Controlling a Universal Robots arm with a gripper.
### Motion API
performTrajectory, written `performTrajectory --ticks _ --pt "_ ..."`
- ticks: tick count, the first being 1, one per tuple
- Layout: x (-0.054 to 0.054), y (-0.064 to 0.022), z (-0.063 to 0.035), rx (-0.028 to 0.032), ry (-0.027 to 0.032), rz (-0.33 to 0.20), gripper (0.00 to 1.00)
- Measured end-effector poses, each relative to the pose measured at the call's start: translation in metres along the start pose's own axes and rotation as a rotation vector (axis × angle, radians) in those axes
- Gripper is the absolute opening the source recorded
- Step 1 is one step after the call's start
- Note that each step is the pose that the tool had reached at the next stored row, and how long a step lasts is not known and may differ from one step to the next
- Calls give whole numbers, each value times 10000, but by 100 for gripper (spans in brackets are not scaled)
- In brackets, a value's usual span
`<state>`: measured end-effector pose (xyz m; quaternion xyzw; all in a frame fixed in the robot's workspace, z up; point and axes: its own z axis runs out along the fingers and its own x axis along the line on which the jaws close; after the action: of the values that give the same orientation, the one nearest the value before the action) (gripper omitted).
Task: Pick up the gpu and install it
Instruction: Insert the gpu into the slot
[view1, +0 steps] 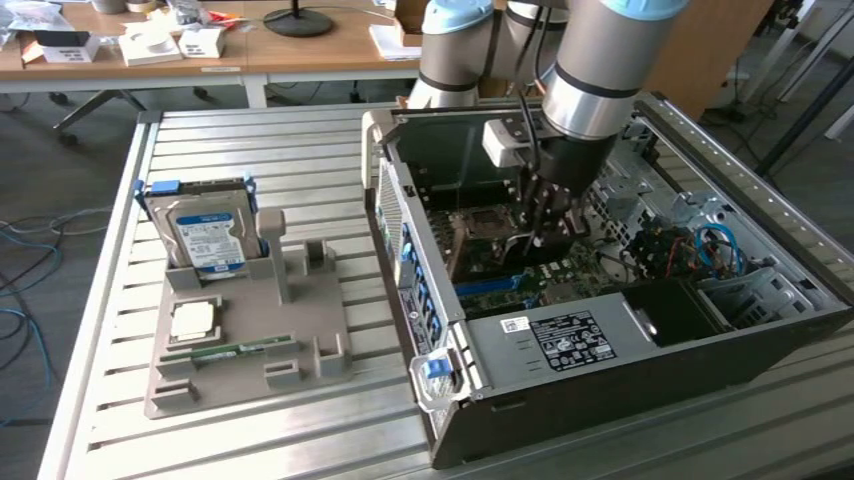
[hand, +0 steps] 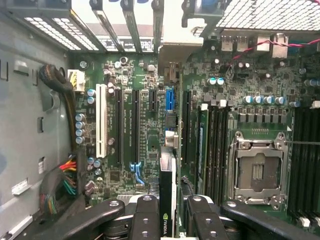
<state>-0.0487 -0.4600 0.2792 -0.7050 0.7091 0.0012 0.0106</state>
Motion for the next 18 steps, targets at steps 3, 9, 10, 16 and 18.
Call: performTrajectory --ticks 3,9,10,16,18 --pt "0 26 4 0 -1 1 26" --pt "0 55 12 1 -2 0 26" --pt "0 61 14 1 -1 0 26" --pt "0 93 19 1 -3 0 26" --pt "0 95 19 1 -2 -1 26"
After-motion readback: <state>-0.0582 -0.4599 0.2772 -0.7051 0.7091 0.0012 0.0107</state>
